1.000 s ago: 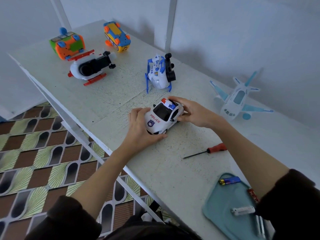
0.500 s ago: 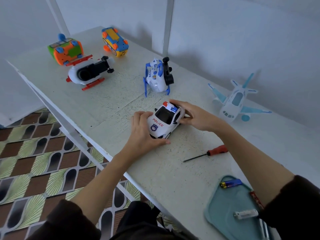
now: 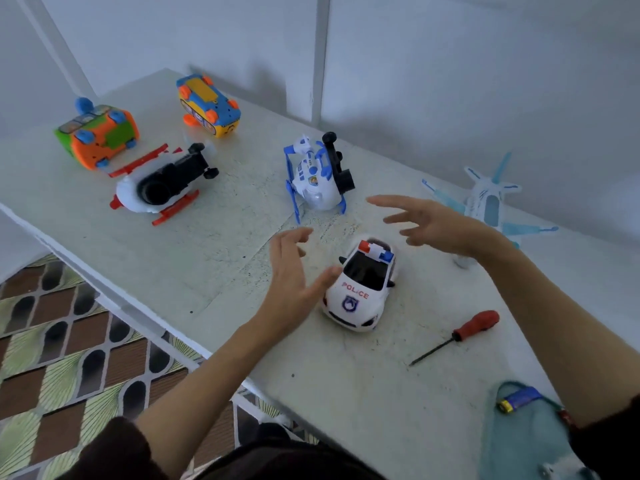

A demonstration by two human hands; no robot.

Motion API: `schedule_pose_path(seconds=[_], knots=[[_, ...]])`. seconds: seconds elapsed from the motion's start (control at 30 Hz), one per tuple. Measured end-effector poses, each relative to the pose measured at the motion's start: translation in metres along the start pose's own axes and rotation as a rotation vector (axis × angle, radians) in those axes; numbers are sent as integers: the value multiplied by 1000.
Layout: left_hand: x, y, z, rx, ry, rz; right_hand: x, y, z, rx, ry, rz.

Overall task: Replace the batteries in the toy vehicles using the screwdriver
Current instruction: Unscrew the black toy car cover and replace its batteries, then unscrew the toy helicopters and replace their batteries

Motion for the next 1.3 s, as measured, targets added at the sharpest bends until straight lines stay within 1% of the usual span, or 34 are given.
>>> schedule_pose_path(seconds=[0.13,0.23,0.33,0.47,0.57,0.67,0.8,0.97,1.07,1.13,1.23,1.3], knots=[[15,63,13,34,-2,-1,15,39,22,-5,66,-230],[12,103,25,105,-86,4,15,69,31,-82,165,-318],[3,125,38,138,-58,25,12,88,34,-161,246,-324],[-3,140,52,125,77,40,12,94,39,-160,381,-336],[-2,145,60,82,122,64,8,95,43,-133,422,-326],[2,146,65,8,151,45,5,96,45,-118,435,-318],[12,148,69,-114,105,-29,3,95,49,-72,497,-315],[30,156,66,-128,15,-52,4,93,64,17,531,-308],[44,163,59,-90,-76,-82,10,93,83,94,462,-287],[53,170,54,-51,-173,-52,17,90,95,121,314,-325],[71,187,46,-23,-278,46,38,78,118,206,-122,-532],[82,196,32,-51,-318,172,48,69,130,276,-427,-591]])
Point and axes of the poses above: each hand's wrist, its own y-axis towards the middle knuckle, its own x-axis out of the back of the hand, z = x × y, the point moved 6 cm from there along y, towards the middle knuckle, and after that the axes turned 4 degrees about -x, right-handed, at the moved point
